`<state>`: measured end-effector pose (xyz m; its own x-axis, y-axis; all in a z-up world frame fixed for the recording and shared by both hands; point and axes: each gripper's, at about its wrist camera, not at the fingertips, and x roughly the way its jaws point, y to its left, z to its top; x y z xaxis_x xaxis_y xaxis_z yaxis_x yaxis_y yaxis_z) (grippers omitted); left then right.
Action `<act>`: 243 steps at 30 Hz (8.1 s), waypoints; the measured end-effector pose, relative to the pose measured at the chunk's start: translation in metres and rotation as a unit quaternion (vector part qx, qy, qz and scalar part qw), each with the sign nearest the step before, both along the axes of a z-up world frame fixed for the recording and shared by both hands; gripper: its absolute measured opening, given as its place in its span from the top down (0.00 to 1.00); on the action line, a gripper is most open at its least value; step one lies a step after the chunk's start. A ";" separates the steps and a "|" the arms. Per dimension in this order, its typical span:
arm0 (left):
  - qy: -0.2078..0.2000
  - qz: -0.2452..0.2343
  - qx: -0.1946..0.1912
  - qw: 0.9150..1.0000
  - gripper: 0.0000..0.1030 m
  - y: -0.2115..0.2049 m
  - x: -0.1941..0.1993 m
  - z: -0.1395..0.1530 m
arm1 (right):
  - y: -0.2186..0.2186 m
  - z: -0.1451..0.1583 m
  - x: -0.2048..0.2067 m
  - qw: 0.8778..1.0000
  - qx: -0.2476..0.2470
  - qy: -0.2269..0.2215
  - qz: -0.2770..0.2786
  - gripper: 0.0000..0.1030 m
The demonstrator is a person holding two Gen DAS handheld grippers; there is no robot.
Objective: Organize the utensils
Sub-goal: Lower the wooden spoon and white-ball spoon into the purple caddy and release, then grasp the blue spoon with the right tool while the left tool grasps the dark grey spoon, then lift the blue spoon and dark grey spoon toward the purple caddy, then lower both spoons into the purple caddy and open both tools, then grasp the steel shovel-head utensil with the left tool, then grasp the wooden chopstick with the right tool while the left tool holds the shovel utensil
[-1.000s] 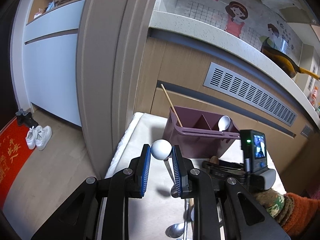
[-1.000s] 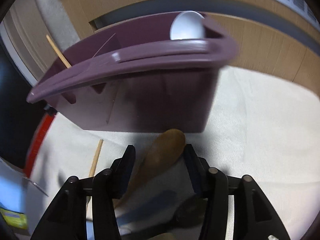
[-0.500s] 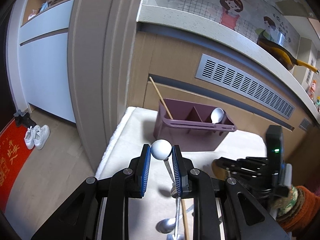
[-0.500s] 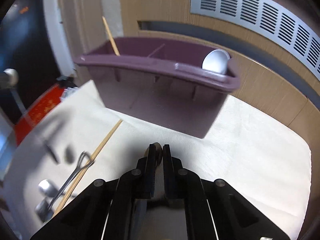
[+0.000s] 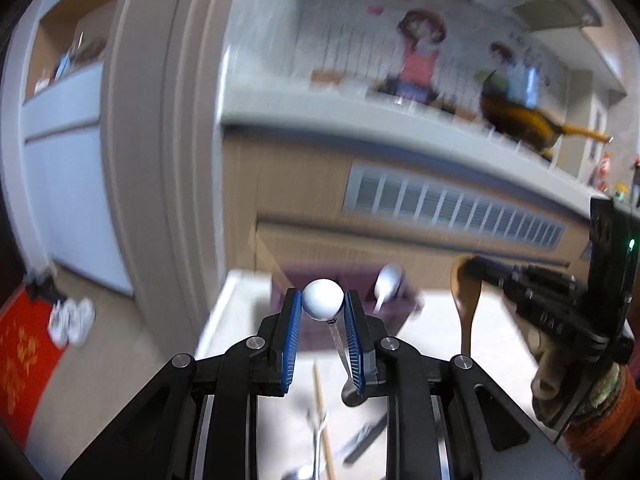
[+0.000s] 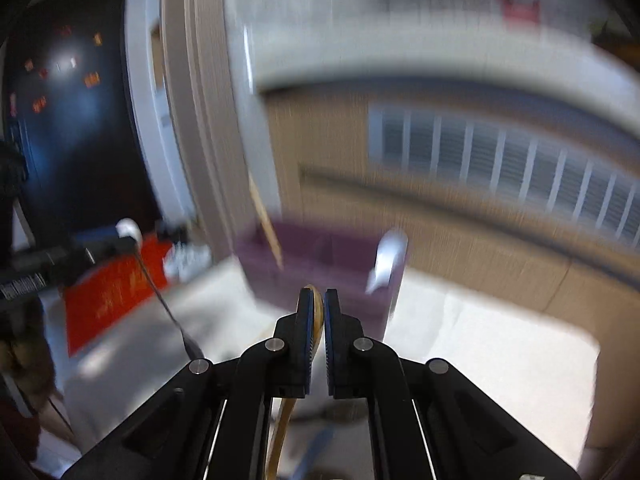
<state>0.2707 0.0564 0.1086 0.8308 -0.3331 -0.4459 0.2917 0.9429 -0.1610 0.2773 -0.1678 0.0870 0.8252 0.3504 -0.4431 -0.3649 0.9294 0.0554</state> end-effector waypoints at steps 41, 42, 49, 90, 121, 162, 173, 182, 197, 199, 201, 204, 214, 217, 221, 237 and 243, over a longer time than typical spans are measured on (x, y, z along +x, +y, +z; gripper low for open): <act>0.093 0.016 0.029 0.995 0.47 0.000 0.043 -0.079 | -0.015 -0.068 0.021 0.993 -0.053 0.099 0.037 0.76; 0.103 0.012 0.035 0.994 0.47 -0.003 0.038 -0.087 | -0.015 -0.076 0.014 0.991 -0.055 0.113 0.038 0.76; 0.143 0.021 0.044 0.989 0.47 -0.014 0.001 -0.125 | -0.017 -0.142 -0.035 0.969 -0.044 0.240 0.036 0.76; 0.290 -0.210 0.265 0.895 0.53 -0.206 0.073 -0.193 | -0.101 -0.138 -0.014 0.976 -0.018 0.212 -0.046 0.89; 0.132 -0.072 0.011 0.989 0.66 -0.066 -0.037 -0.105 | -0.023 -0.094 -0.042 0.985 -0.033 0.168 0.003 0.89; 0.004 -0.061 -0.144 0.988 0.68 0.005 0.080 0.044 | 0.011 0.069 0.056 0.998 -0.003 -0.060 -0.012 0.89; 0.100 -0.051 -0.143 0.983 0.67 -0.003 0.136 -0.042 | 0.014 -0.024 0.113 0.999 -0.018 0.046 -0.019 0.89; 0.133 -0.022 -0.105 0.985 0.49 0.000 0.121 -0.070 | 0.002 -0.054 0.102 0.994 -0.024 0.109 -0.011 0.81; 0.188 0.039 -0.005 0.981 0.47 0.042 0.007 -0.127 | 0.061 -0.146 -0.038 0.940 -0.142 0.211 0.225 0.73; 0.202 0.027 0.013 0.979 0.47 0.038 -0.004 -0.141 | 0.067 -0.157 -0.049 0.938 -0.158 0.213 0.221 0.73; 0.213 0.011 0.032 0.976 0.47 0.032 -0.016 -0.154 | 0.065 -0.162 -0.053 0.940 -0.165 0.214 0.210 0.73; 0.224 -0.008 0.039 0.974 0.47 0.026 -0.020 -0.166 | 0.054 -0.171 -0.055 0.939 -0.170 0.229 0.193 0.73; 0.211 -0.046 0.091 0.972 0.47 -0.028 0.020 -0.169 | 0.011 -0.172 -0.038 0.952 -0.103 0.258 0.133 0.71; 0.223 -0.043 0.123 0.966 0.48 -0.040 0.033 -0.177 | 0.010 -0.170 -0.045 0.955 -0.107 0.245 0.130 0.71; 0.261 -0.039 0.122 0.957 0.57 -0.046 0.049 -0.191 | 0.014 -0.170 -0.051 0.958 -0.113 0.229 0.127 0.70; 0.207 0.007 0.045 0.977 0.77 -0.010 0.020 -0.164 | 0.014 -0.172 -0.058 0.955 -0.055 0.268 0.117 0.45; 0.163 0.048 -0.013 0.985 0.77 0.035 -0.019 -0.136 | 0.051 -0.157 -0.050 0.947 -0.117 0.268 0.130 0.79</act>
